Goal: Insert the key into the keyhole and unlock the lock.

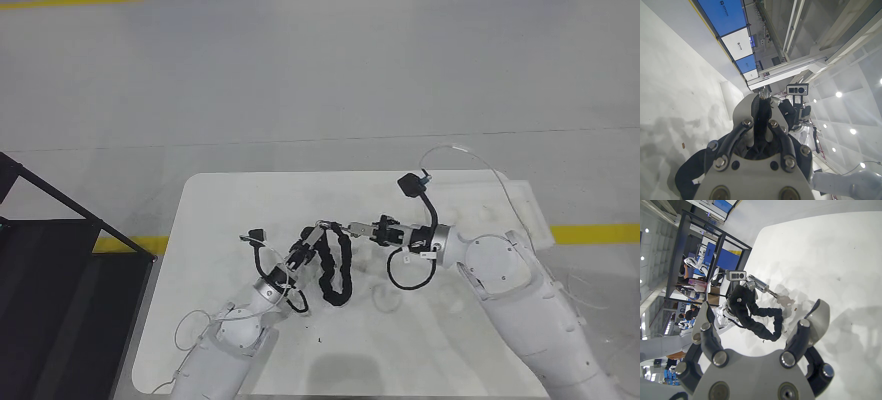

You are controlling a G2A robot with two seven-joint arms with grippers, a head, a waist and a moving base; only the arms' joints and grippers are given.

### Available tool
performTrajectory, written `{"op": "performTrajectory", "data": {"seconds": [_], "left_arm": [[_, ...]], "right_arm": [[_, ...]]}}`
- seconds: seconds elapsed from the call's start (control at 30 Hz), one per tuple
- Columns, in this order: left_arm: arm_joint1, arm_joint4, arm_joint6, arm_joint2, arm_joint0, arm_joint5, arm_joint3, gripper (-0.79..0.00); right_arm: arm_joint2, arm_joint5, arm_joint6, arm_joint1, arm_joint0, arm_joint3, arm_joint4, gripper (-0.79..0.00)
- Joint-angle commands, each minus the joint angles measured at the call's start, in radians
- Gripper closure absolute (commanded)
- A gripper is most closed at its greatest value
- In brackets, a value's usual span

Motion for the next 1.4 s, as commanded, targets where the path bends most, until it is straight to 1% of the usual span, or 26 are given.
{"op": "performTrajectory", "data": {"seconds": [0.0, 0.7, 1.1, 1.37], "left_arm": [[0.000, 0.000, -0.002, -0.002, 0.001, -0.003, -0.001, 0.000], [-0.007, -0.030, -0.023, -0.011, 0.006, -0.020, 0.002, 0.000], [-0.009, -0.019, -0.030, -0.015, 0.008, -0.015, 0.002, 0.000], [-0.012, 0.000, -0.034, -0.007, 0.007, -0.001, 0.005, 0.000]], "right_arm": [[-0.003, 0.002, 0.004, 0.000, -0.002, 0.006, 0.002, -0.785], [-0.080, -0.021, -0.031, -0.026, 0.036, 0.091, 0.084, -0.785], [-0.092, -0.029, -0.043, -0.034, 0.053, 0.107, 0.102, -0.785], [-0.097, -0.053, -0.045, -0.038, 0.064, 0.106, 0.117, -0.785]]}}
